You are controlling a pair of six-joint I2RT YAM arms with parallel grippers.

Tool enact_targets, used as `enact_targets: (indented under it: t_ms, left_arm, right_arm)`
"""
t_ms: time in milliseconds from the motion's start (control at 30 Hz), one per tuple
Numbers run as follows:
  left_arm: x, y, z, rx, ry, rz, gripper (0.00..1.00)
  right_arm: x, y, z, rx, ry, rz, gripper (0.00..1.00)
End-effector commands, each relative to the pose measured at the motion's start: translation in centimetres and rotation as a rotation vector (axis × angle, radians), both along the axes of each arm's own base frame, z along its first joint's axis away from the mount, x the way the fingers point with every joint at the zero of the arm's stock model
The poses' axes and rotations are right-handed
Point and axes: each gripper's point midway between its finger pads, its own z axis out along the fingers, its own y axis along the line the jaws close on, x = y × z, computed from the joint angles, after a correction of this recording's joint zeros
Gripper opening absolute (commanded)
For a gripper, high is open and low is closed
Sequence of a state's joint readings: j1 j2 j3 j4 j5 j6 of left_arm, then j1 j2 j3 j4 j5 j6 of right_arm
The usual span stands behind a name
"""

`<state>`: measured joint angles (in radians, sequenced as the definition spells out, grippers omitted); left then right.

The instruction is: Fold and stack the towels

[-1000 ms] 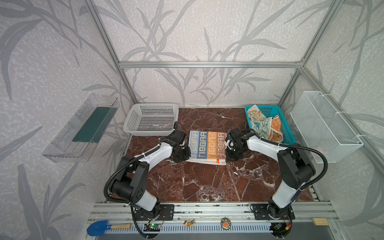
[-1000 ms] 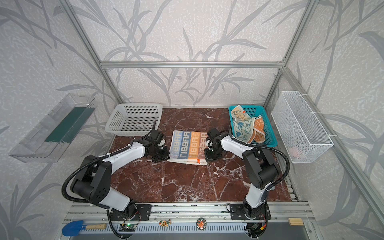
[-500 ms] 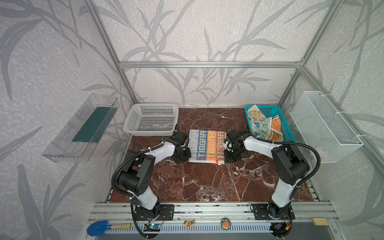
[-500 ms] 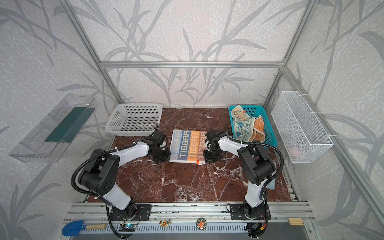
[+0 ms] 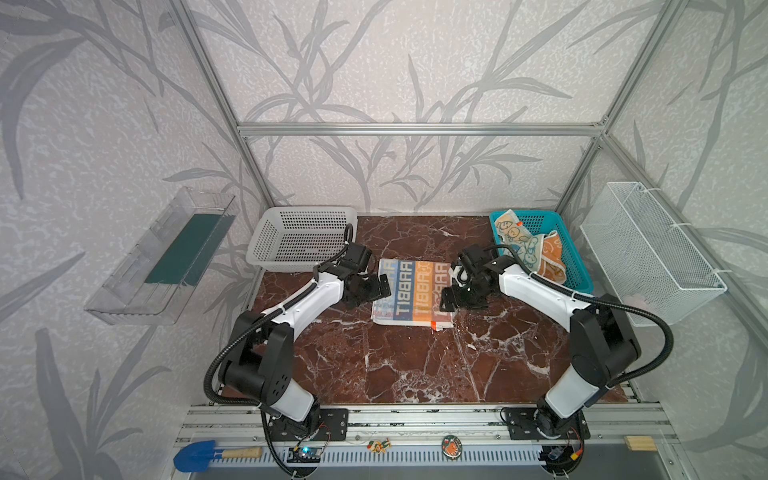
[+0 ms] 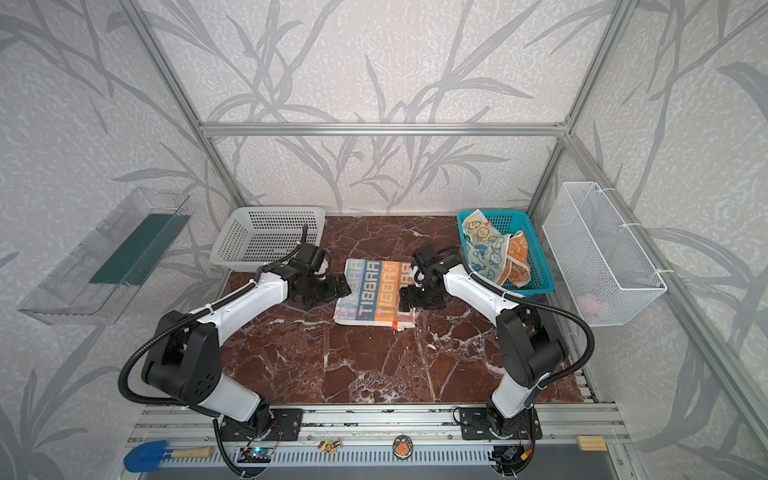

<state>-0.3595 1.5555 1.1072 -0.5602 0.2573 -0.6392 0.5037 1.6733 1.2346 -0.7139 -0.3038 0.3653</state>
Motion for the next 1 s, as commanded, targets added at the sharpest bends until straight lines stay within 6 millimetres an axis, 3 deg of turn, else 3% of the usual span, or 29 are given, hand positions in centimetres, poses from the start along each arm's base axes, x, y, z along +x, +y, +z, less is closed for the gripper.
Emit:
enact_targets:
  t_ms: [0,167,367,533,733,867,967]
  left_arm:
    - [1.7,-1.8,1.9,-0.101,-0.021,0.017,0.99]
    - [4.0,-3.8,1.4,-0.205,-0.022,0.056,0.99]
    - [3.9,-4.6,-1.8,-0.224,0.038,0.067,0.99]
    - [1.9,-4.8,-5.6,-0.182,0.104,0.052,0.99]
    - [-1.3,-5.3,-9.0,-0.154,0.167,0.037,0.99]
    - [-3.5,-6.4,-9.9,-0.150,0.187,0.019,0.99]
    - [-4.0,-7.2,-9.0,-0.158,0.172,0.002,0.99]
  right_arm:
    - [0.9,1.8,1.0,0.106,0.014,-0.029,0.99]
    - [0.8,4.5,-1.2,0.228,0.093,-0.064,0.99]
    - [-1.3,4.9,-4.8,0.251,0.166,-0.077,0.99]
    - [-2.8,3.9,-7.3,0.205,0.213,-0.073,0.99]
    - [-4.3,1.7,-8.6,0.125,0.228,-0.055,0.99]
    - [-4.8,-0.3,-8.4,0.078,0.214,-0.052,0.99]
    - [-4.6,-1.0,-6.6,0.076,0.186,-0.036,0.99]
